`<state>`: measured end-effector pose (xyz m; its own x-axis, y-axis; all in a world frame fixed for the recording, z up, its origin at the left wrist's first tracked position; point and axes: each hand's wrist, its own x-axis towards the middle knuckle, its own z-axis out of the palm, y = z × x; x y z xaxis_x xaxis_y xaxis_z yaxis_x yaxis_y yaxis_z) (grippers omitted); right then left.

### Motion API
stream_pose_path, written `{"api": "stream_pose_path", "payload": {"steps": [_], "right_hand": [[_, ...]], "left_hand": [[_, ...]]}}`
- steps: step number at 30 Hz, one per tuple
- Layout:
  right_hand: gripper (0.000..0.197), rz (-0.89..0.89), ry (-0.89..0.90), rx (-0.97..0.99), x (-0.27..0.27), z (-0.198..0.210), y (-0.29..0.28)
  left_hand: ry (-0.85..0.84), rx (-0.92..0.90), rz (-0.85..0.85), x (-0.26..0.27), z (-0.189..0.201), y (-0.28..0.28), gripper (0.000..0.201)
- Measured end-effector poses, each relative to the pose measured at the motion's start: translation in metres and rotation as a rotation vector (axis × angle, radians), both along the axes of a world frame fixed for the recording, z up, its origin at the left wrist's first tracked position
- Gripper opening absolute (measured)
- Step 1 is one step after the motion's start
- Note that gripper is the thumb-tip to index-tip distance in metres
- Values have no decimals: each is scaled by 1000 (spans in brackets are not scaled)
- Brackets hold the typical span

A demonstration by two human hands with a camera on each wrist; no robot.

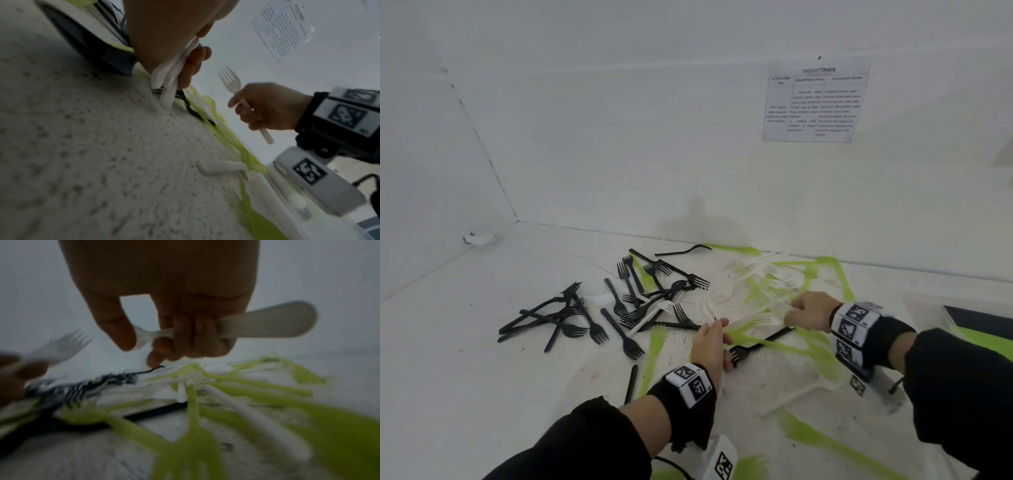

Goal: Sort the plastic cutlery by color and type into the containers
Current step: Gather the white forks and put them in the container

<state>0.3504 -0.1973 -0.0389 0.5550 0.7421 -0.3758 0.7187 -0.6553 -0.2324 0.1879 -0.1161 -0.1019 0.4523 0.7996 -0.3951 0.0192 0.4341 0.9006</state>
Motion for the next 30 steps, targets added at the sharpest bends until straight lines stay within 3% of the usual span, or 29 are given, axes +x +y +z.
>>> {"api": "stream_pose_path", "payload": {"steps": [3, 8, 14, 15, 18, 20, 23, 25, 30], "right_hand": [[41, 6, -152, -145, -4, -12, -15], [52, -37, -156, -289, -30, -31, -38], [41, -121, -153, -205, -40, -36, -41], [31, -142, -138, -182, -37, -35, -42], [44, -298, -67, -65, -29, -26, -52], [38, -381, -36, 68, -23, -17, -59], [29, -521, 127, 448, -20, -1, -59], [19, -463, 138, 600, -20, 9, -49], [50, -43, 5, 307, -21, 12, 10]], "left_hand": [[-12, 5, 14, -2, -1, 3, 25], [3, 1, 3, -1, 2, -1, 25], [-6, 26, -44, -1, 3, -4, 22], [-4, 38, -50, -2, 4, -4, 22], [0, 72, -57, -5, 5, -4, 21], [-1, 85, -54, -8, 6, -4, 21], [7, 80, -60, -12, 8, -4, 21], [-6, 54, -48, -15, 7, -3, 22], [-57, -73, -13, -23, 10, 0, 23]]}}
